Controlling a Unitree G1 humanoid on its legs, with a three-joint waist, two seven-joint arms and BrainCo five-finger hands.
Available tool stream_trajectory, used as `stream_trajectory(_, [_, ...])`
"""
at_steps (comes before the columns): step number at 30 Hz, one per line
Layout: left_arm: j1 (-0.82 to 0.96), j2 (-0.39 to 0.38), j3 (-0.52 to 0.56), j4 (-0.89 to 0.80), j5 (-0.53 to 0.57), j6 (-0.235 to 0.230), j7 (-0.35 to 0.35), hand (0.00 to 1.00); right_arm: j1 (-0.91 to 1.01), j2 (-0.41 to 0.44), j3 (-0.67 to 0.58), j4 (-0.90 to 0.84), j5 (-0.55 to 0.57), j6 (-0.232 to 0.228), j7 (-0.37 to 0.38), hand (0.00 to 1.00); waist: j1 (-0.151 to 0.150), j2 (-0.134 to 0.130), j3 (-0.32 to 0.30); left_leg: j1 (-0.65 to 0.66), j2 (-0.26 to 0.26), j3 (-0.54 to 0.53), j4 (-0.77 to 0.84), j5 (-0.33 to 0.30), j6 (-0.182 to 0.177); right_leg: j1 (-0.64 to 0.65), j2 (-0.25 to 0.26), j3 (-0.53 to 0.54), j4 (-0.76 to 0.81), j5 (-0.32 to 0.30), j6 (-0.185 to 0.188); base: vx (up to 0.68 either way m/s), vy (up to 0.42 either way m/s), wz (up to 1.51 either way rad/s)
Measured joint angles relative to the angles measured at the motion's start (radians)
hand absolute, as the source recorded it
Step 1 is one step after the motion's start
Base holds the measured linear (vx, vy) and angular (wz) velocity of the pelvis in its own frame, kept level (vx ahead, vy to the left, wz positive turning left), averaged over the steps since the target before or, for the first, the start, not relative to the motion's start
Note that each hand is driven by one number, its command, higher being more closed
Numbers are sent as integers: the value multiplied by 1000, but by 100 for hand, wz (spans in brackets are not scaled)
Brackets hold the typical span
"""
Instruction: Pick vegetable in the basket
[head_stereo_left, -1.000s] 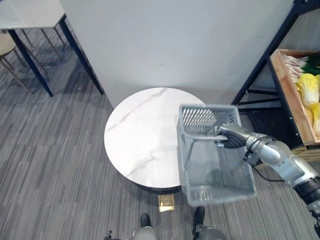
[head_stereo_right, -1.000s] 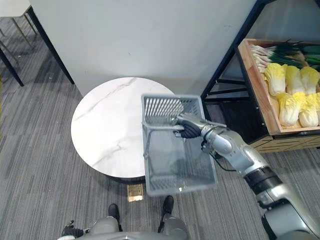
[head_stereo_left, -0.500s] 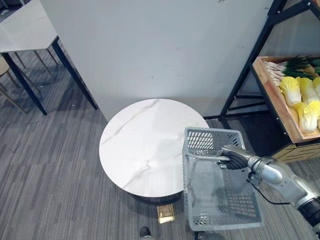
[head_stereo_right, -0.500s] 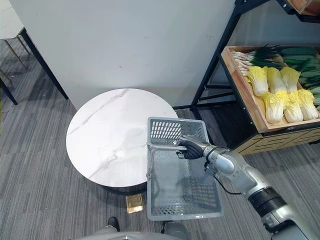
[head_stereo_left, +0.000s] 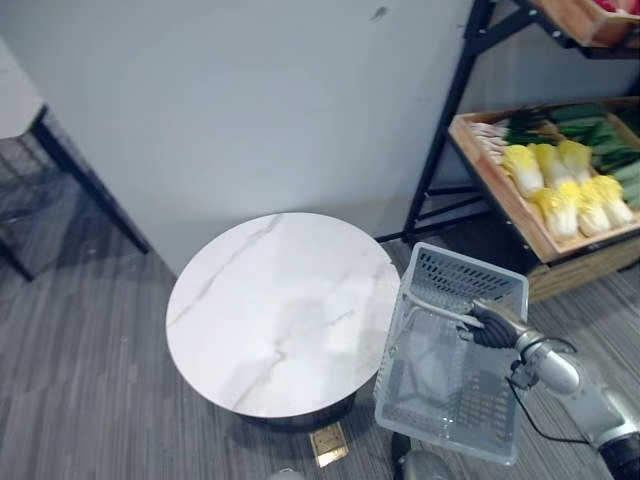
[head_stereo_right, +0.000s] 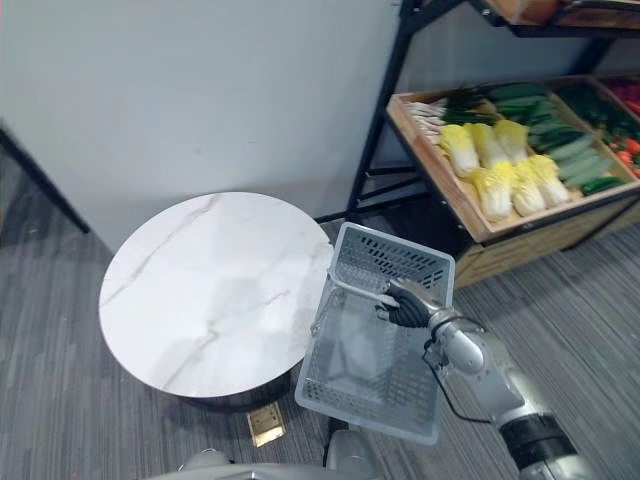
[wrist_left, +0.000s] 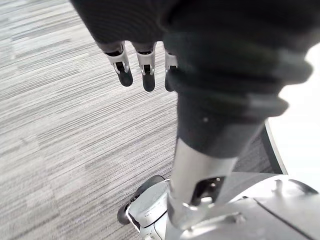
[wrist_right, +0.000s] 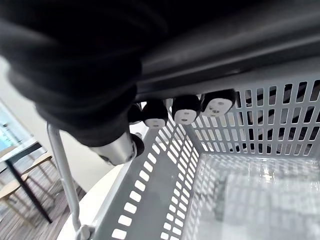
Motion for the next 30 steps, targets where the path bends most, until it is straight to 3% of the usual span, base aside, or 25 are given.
stream_trajectory(1, [-19, 0, 12, 7, -11, -2, -1, 0, -9, 10, 5, -9, -1, -13, -2, 100, -6, 1, 20, 16, 5, 57, -20, 9, 16, -51, -32, -160, 222, -138, -104, -303, 125, -145])
stream_trajectory(3, [-27, 15, 7, 1, -40, -2, -1, 0, -10, 12, 7, -10, -1, -35, -11, 100, -12, -3, 20, 29, 20, 123, -15, 10, 25, -73, -116, -333, 520, -282, -157, -149, 118, -107])
stream_trajectory(5, [-24, 20, 6, -6, -72, -2, 0, 0, -32, 12, 17, -10, -2, -34, -20, 100, -5, -13, 17, 33, 50, 193, 34, -3, 43, -63, -169, -412, 624, -304, -191, -55, 37, -130])
stream_trajectory(6, [-34, 34, 22, -4, -94, 3, 0, 0, -75, 15, 35, -4, -9, -32, -23, 100, -5, -34, 32, 20, 56, 222, 79, -32, 44, -72, -139, -463, 567, -275, -197, -296, 0, -190])
stream_trajectory(7, [-33, 26, 49, 11, -116, 10, -2, 0, -108, 30, 50, 11, -22, -31, -24, 100, 26, -6, 26, 14, 56, 217, -1, 0, 46, -25, -50, -418, 388, -259, -203, -281, -1, -187])
stream_trajectory(8, [-34, 15, 67, 15, -119, 9, -1, 0, -119, 36, 58, 9, -25, -32, -24, 100, 36, -16, 30, 43, 54, 281, -25, 18, 46, -18, -65, -444, 432, -302, -217, -288, 7, -166])
stream_trajectory(9, [-31, 15, 62, 14, -119, 10, 8, 0, -128, 38, 67, 7, -25, -35, -24, 100, 33, -32, 25, 66, 41, 330, -37, 36, 38, 19, -127, -502, 547, -390, -194, -75, -30, -143])
stream_trajectory(10, [-21, 15, 62, 16, -120, 14, 14, 0, -146, 41, 86, 16, -24, -36, -24, 100, 39, -47, 15, 79, 37, 391, -31, 37, 38, 89, -169, -551, 532, -427, -129, -91, -60, -135])
stream_trajectory(11, [-17, 15, 63, 17, -120, 14, 17, 0, -159, 45, 97, 22, -24, -37, -24, 100, 51, -54, 10, 83, 42, 421, -19, 36, 38, 113, -178, -569, 493, -442, -102, -88, -147, -158])
stream_trajectory(12, [-16, 10, 64, 17, -120, 14, 23, 0, -195, 59, 121, 31, -24, -37, -23, 100, 63, -60, 7, 87, 62, 476, 7, 36, 38, 126, -152, -589, 390, -454, -78, -109, -211, -154])
stream_trajectory(14, [-16, -7, 86, 18, -118, 14, 32, 0, -218, 62, 154, 32, -23, -41, -22, 100, 63, -44, 9, 91, 97, 516, 37, 43, 28, 158, -82, -604, 233, -440, -57, -107, -210, -125])
stream_trajectory(16, [-4, -19, 100, 19, -123, 12, 39, 0, -208, 62, 201, 37, -19, -40, -16, 100, 55, -10, 17, 119, 128, 522, 39, 80, 21, 207, 11, -540, 82, -352, -83, -145, -144, -100])
stream_trajectory(21, [-2, 0, 92, 18, -116, 9, 39, 0, -167, 52, 188, -10, -7, -18, -3, 100, 37, -9, 14, 119, 154, 487, 30, 128, 14, 207, 79, -477, -35, -324, -100, -148, -113, -59])
stream_trajectory(24, [-1, 6, 72, 18, -116, 12, 28, 0, -127, 34, 154, -43, 15, 12, 23, 100, 8, -2, 15, 66, 195, 316, 124, 160, 37, 211, 93, -458, -34, -317, -108, -36, -117, -25])
stream_trajectory(25, [0, -4, 64, 18, -116, 12, 26, 0, -126, 31, 152, -42, 21, 24, 27, 100, 16, -3, 16, 14, 172, 160, 152, 150, 24, 206, 92, -407, -30, -303, -130, 5, -43, -73])
stream_trajectory(26, [0, -10, 63, 18, -117, 11, 27, 0, -126, 32, 152, -42, 21, 29, 29, 100, 26, -4, 16, -1, 138, 73, 145, 134, 7, 198, 86, -380, -26, -299, -132, 3, 6, -126])
stream_trajectory(28, [18, -29, 29, 17, -128, 6, 23, 0, -128, 35, 155, -43, 21, 31, 37, 100, 46, 5, 14, -25, -12, -198, 38, 93, -37, 150, 74, -252, -14, -276, -126, -26, 69, -157])
stream_trajectory(30, [23, -50, 12, 16, -177, 5, 25, 0, -126, 43, 160, -42, 21, 31, 42, 100, 43, 20, 15, -19, -83, -337, -85, 90, -42, 120, 81, -167, -12, -260, -107, -35, 109, -149])
